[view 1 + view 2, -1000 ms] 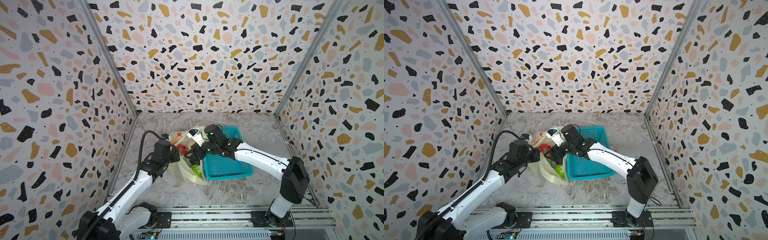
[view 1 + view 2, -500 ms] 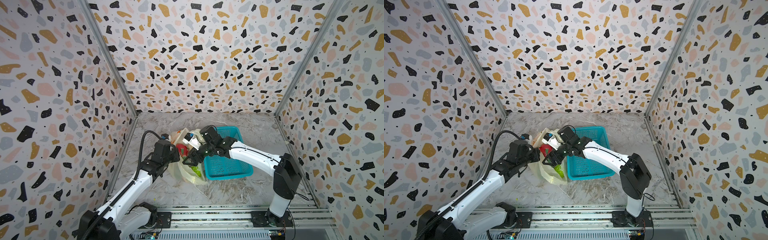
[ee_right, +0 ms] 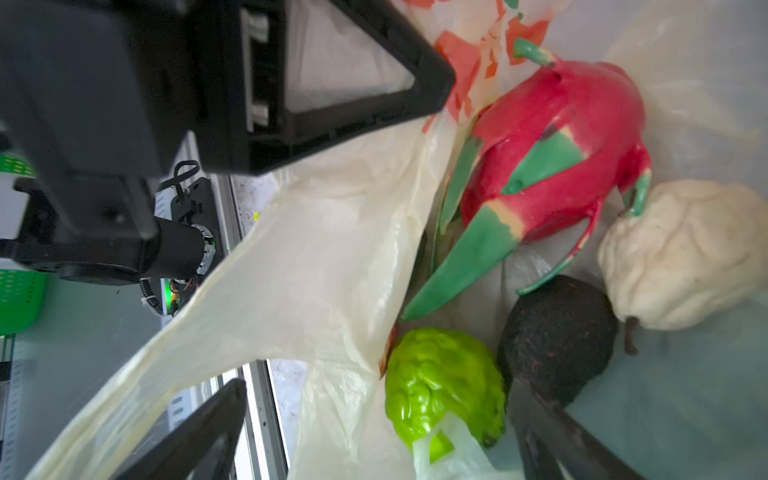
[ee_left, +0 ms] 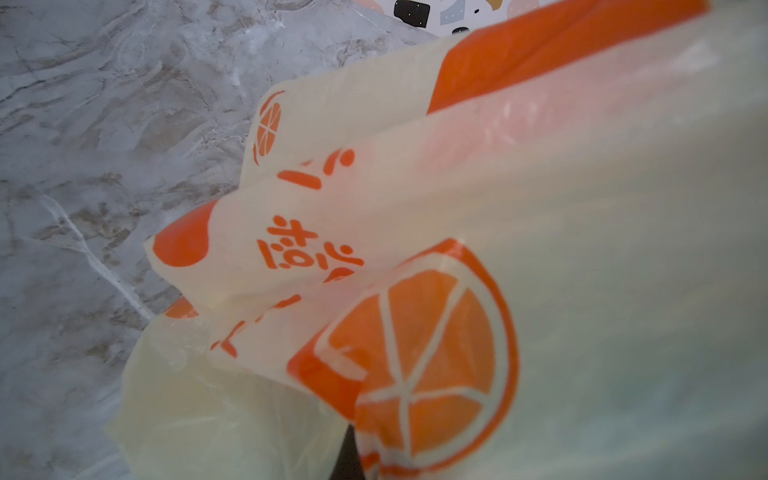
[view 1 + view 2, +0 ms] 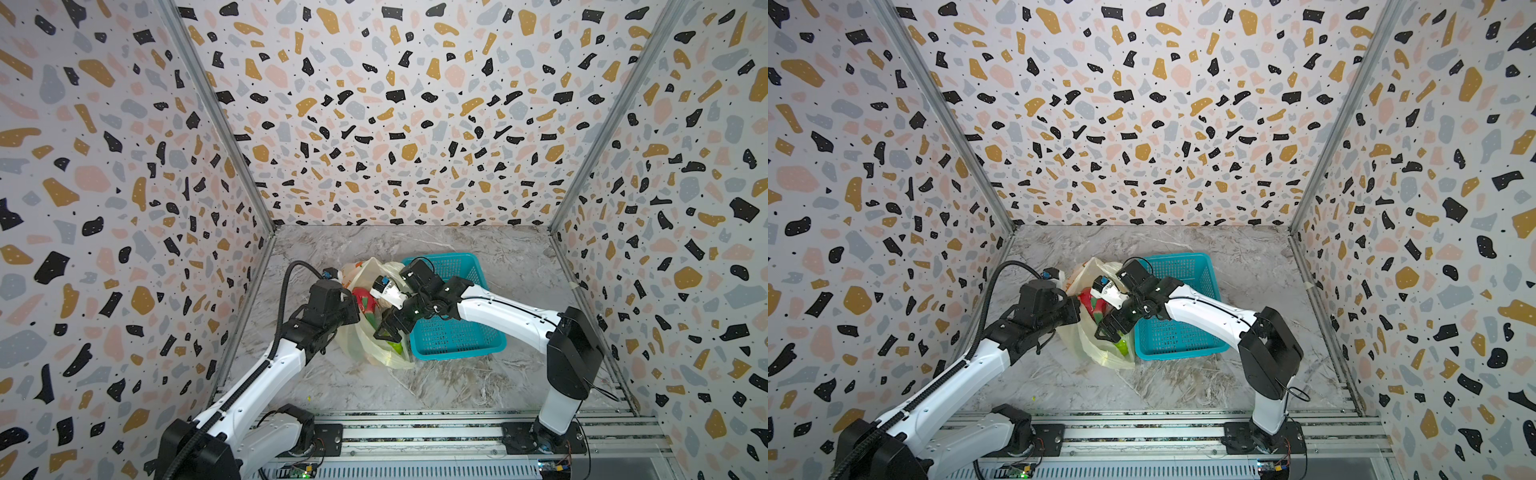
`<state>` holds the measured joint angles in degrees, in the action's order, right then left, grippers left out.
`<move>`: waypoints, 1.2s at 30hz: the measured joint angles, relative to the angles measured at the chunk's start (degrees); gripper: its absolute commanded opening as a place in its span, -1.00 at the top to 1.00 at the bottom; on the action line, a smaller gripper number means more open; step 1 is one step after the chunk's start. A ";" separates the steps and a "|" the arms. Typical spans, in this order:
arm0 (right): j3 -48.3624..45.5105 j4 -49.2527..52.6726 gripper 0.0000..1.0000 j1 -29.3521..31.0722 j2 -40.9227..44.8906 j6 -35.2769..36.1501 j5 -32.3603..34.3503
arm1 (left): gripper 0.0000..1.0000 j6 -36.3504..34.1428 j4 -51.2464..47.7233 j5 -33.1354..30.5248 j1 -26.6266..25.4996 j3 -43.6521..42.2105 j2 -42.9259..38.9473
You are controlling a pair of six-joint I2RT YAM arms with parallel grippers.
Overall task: Place the fruits into the plastic bag
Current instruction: 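Return the right gripper to the basket and grasp the green avocado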
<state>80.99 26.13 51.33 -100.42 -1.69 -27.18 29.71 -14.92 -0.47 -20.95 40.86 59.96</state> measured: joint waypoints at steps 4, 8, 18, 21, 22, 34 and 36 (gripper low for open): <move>-3.39 0.57 -0.98 0.00 5.68 0.79 3.41 | 1.00 0.00 0.04 0.00 0.00 0.00 0.52; -4.68 0.59 -0.98 0.00 11.08 1.64 5.38 | 1.00 0.00 0.04 0.00 0.00 0.00 1.07; -6.51 -6.08 -1.00 -5.97 26.25 0.00 11.89 | 1.00 0.00 0.26 -0.02 0.00 0.00 1.46; -11.47 -13.20 -1.00 -16.46 32.22 -5.88 10.38 | 1.00 0.00 0.44 -0.02 0.00 0.00 1.46; -13.68 -15.85 -1.00 -20.70 33.66 -8.66 9.11 | 1.00 0.00 0.46 -0.04 0.00 0.00 1.46; -20.85 -22.14 -0.89 -30.14 13.25 -25.16 -0.98 | 1.00 0.11 0.74 -0.02 0.00 0.00 1.44; -20.83 -22.10 -0.87 -29.77 9.25 -25.97 -1.55 | 1.00 0.11 0.81 -0.02 0.00 0.00 1.44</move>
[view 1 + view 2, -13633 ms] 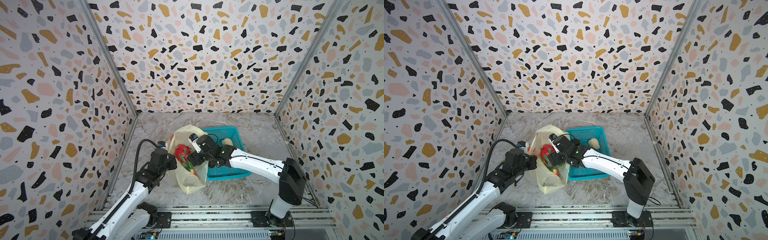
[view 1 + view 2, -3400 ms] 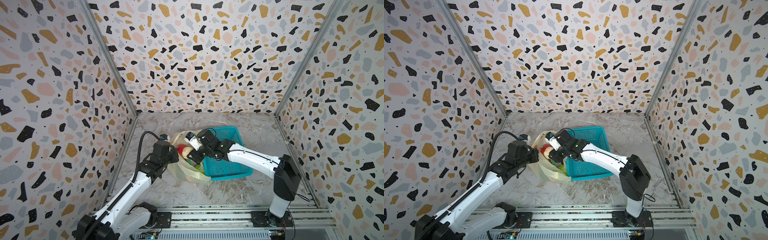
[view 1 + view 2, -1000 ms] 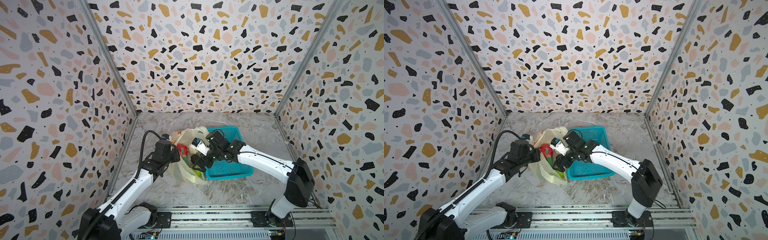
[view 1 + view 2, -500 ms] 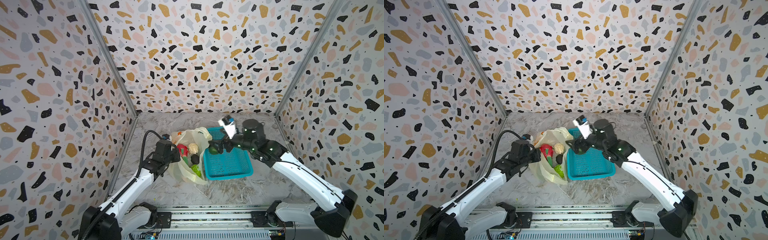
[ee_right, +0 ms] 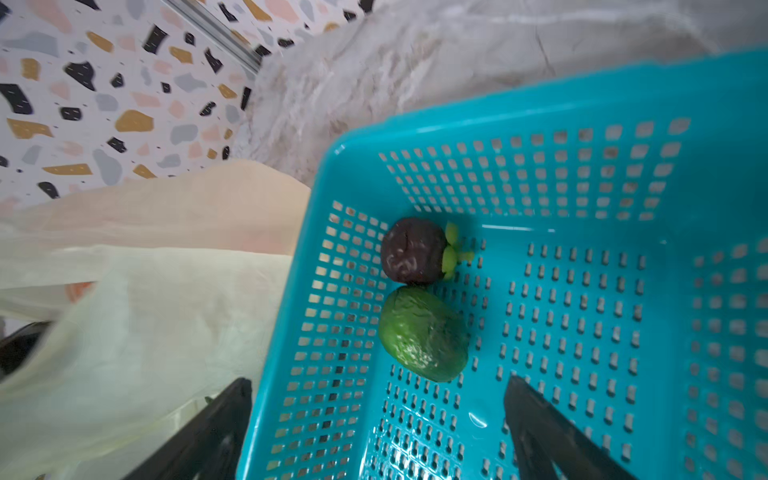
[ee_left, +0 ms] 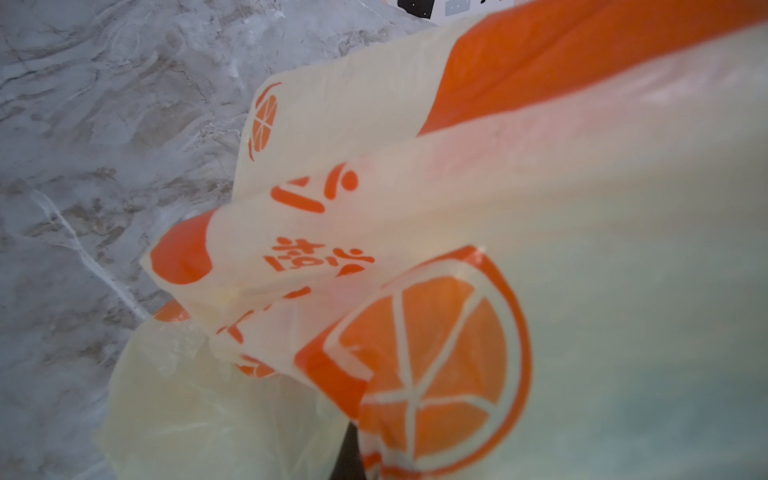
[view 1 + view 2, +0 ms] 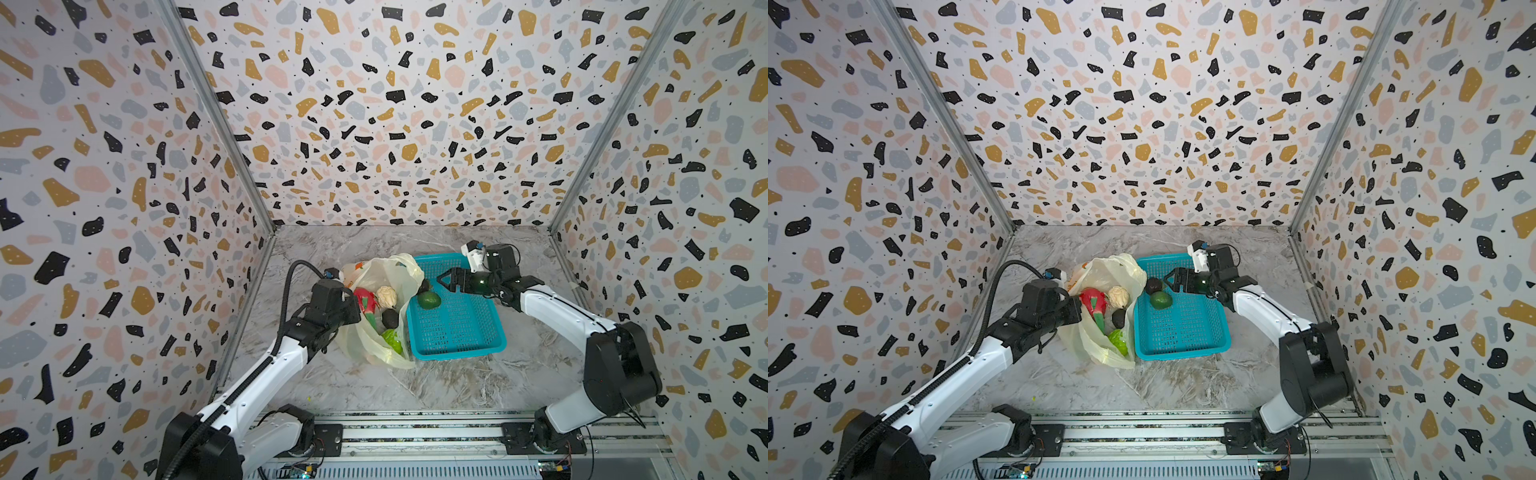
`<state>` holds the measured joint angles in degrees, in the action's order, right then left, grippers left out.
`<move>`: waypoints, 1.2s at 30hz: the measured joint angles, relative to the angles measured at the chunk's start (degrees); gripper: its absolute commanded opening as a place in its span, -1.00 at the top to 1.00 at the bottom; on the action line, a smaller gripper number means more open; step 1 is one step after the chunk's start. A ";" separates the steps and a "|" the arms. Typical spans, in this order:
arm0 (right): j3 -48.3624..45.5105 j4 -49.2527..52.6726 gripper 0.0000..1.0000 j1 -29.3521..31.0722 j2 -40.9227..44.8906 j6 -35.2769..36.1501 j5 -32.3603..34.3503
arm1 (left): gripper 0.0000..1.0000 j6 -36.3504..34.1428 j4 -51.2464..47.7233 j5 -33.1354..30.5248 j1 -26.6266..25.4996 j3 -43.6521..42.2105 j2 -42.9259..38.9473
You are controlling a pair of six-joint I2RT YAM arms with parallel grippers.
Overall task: Place the fruits into the plastic bag
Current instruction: 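Return the right gripper to the basket and grasp the green avocado, then carry the green avocado with the right gripper into the bag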
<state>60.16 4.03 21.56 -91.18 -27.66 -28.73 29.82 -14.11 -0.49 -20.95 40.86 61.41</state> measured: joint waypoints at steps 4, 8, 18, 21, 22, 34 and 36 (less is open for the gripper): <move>1.40 1.20 -0.83 1.03 -5.88 -0.39 -0.24 | 1.00 0.00 0.13 -0.02 0.00 -0.22 -0.20; 5.62 2.78 -0.79 3.06 -11.34 -0.04 -0.26 | 1.00 0.00 0.17 -0.02 0.00 -0.87 -0.52; 10.58 5.22 -0.67 5.92 -18.40 2.54 1.33 | 1.00 0.00 0.15 -0.02 0.00 -0.98 -0.66; 10.67 6.56 -0.58 6.97 -19.12 3.61 3.13 | 1.00 0.00 0.15 -0.02 0.00 -0.98 -0.66; 10.71 7.04 -0.54 7.48 -19.34 3.85 3.82 | 1.00 0.00 0.15 -0.02 0.00 -0.98 -0.66; 13.73 8.68 0.06 10.40 -21.59 5.29 8.46 | 1.00 -0.02 0.04 -0.04 0.00 -0.98 -0.66; 13.75 8.85 0.09 10.40 -21.59 5.18 9.01 | 1.00 -0.02 0.04 -0.04 0.00 -0.98 -0.66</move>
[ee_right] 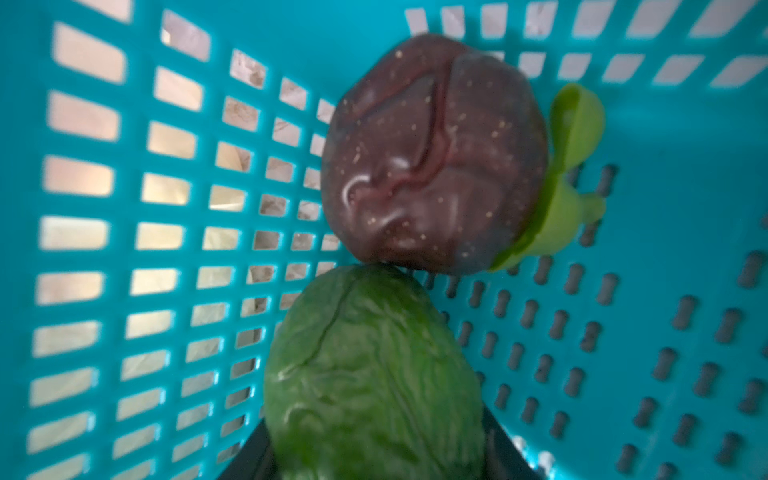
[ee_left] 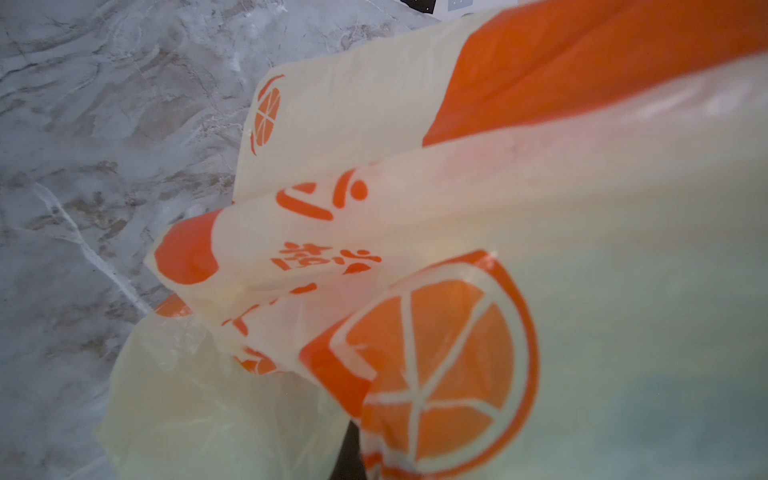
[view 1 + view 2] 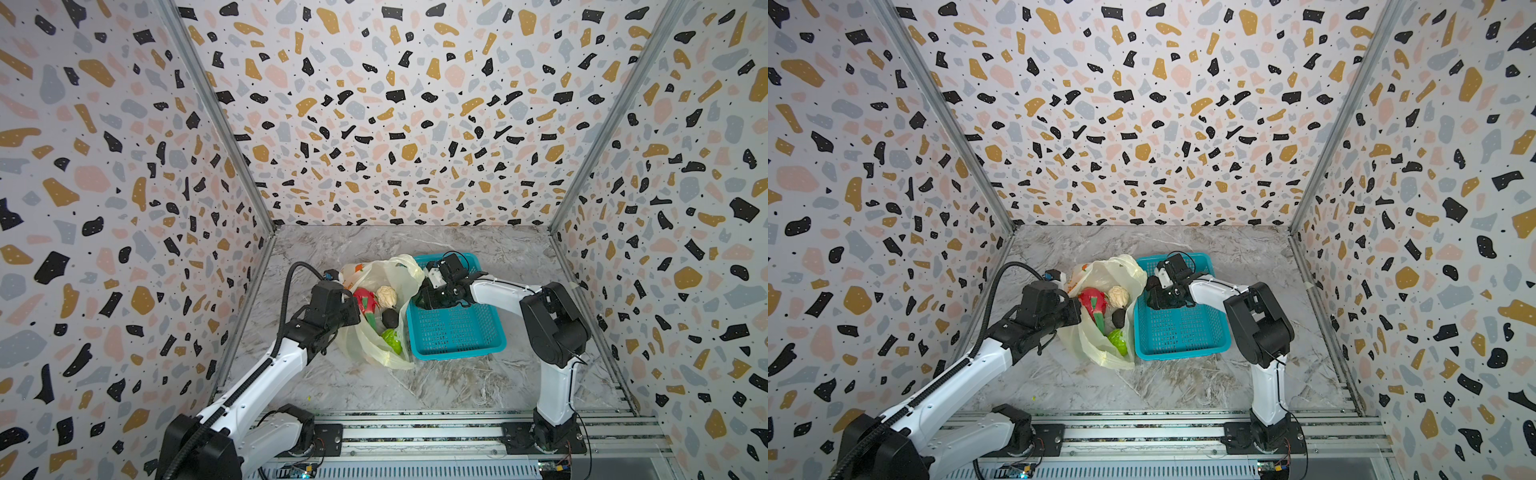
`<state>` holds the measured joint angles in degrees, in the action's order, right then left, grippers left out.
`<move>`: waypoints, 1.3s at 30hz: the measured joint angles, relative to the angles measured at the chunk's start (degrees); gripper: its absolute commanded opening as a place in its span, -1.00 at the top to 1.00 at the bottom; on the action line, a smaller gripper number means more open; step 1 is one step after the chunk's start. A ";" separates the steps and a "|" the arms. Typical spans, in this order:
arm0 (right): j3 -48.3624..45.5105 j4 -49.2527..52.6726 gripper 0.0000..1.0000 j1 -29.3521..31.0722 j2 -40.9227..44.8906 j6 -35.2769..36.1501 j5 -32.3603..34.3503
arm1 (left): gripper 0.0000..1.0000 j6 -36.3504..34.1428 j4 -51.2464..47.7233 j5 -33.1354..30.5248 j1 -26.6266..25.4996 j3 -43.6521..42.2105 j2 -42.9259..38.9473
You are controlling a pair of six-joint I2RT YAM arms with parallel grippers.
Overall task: Place the fruits into the plastic bag
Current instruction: 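Carry the green avocado with the right gripper into the bag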
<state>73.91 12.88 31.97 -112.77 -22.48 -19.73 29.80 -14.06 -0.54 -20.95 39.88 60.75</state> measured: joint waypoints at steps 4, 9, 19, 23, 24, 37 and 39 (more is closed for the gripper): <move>-1.42 0.46 0.09 -0.50 2.08 -0.50 1.73 | 1.00 0.00 0.00 0.00 0.00 0.00 0.00; -4.55 1.14 0.09 -1.07 13.55 -0.81 5.11 | 1.00 0.00 0.00 0.00 0.00 0.00 0.00; 1.64 -5.68 0.00 5.75 36.17 7.10 7.93 | 1.00 0.28 0.04 0.02 0.00 0.00 0.00; 5.53 -6.14 0.00 13.79 35.41 12.31 2.27 | 1.00 0.81 0.04 0.02 0.00 0.00 0.00; 6.47 -5.79 0.00 15.76 34.27 13.46 1.29 | 1.00 0.87 0.04 0.02 0.00 0.00 0.00; 0.44 -1.62 -0.02 21.24 19.10 13.57 1.33 | 1.00 0.92 0.00 -0.02 0.00 0.00 -0.13; 0.44 -1.73 -0.02 19.80 17.73 12.41 1.40 | 1.00 0.92 0.00 -0.02 0.00 0.00 -0.20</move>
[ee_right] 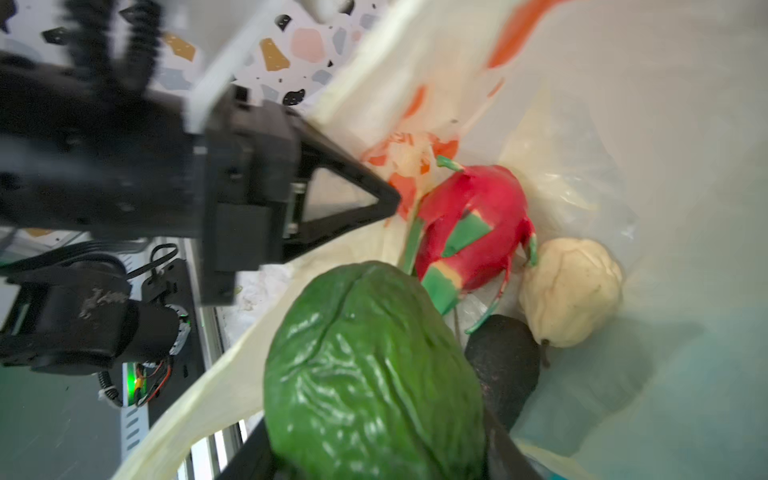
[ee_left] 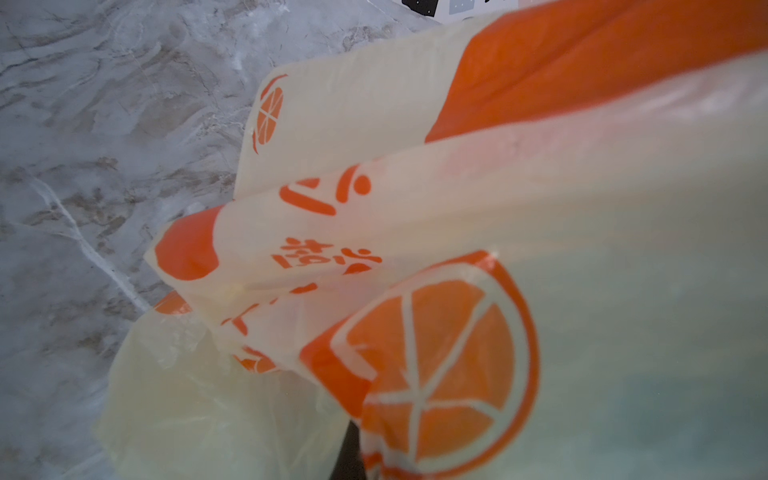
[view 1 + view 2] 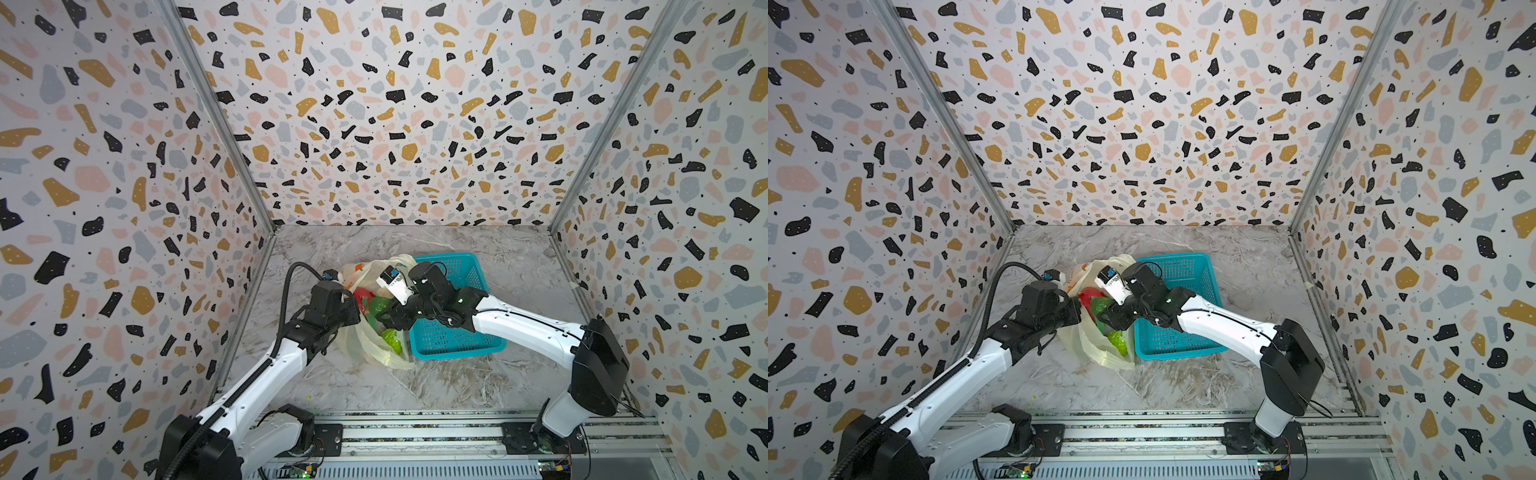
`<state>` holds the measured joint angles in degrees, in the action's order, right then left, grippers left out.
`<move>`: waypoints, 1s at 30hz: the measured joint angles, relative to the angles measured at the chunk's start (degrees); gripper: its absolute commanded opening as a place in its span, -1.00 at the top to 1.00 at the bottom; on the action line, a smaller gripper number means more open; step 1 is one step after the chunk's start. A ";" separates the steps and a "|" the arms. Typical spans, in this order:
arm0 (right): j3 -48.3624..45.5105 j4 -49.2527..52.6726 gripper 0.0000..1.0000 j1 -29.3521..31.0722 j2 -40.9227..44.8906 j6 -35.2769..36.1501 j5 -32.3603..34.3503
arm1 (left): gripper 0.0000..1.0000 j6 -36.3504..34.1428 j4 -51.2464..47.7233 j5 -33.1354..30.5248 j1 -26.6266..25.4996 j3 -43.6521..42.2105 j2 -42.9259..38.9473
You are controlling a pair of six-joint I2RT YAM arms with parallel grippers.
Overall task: Place the fruits into the plastic bag
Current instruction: 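Carry the green avocado with the right gripper into the bag, then release the avocado in the bag and withdraw the right gripper to the basket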
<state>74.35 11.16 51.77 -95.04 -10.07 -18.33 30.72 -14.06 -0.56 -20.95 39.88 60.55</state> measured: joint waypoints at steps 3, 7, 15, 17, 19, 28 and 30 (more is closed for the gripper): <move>0.48 0.50 -0.04 -1.55 -2.78 -0.87 0.68 | 1.00 0.00 0.00 0.02 0.00 0.00 -0.07; 3.87 1.86 -0.08 -1.49 -8.46 -1.70 1.51 | 1.00 -0.02 0.00 0.04 0.00 0.00 -0.42; 12.22 5.51 -0.57 -1.18 -17.57 -2.97 4.39 | 1.00 -0.04 -0.04 0.00 0.00 0.00 -1.11; 12.85 5.62 -0.71 -1.11 -17.79 -3.15 4.70 | 1.00 -0.04 -0.04 -0.02 0.00 0.00 -1.11; 12.90 5.66 -0.76 -1.09 -17.64 -3.37 5.11 | 1.00 -0.04 -0.09 -0.11 0.00 0.00 -1.11; 7.30 4.50 -0.78 -1.14 -11.30 -3.45 3.65 | 1.00 -0.02 -0.15 -0.50 0.00 0.02 -1.05; 5.79 4.28 -0.78 -1.11 -8.96 -3.17 2.47 | 1.00 -0.02 -0.15 -0.50 0.00 0.02 -0.96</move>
<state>80.14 15.44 50.65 -104.01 -13.23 -15.86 30.70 -14.22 -1.06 -20.95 39.90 59.59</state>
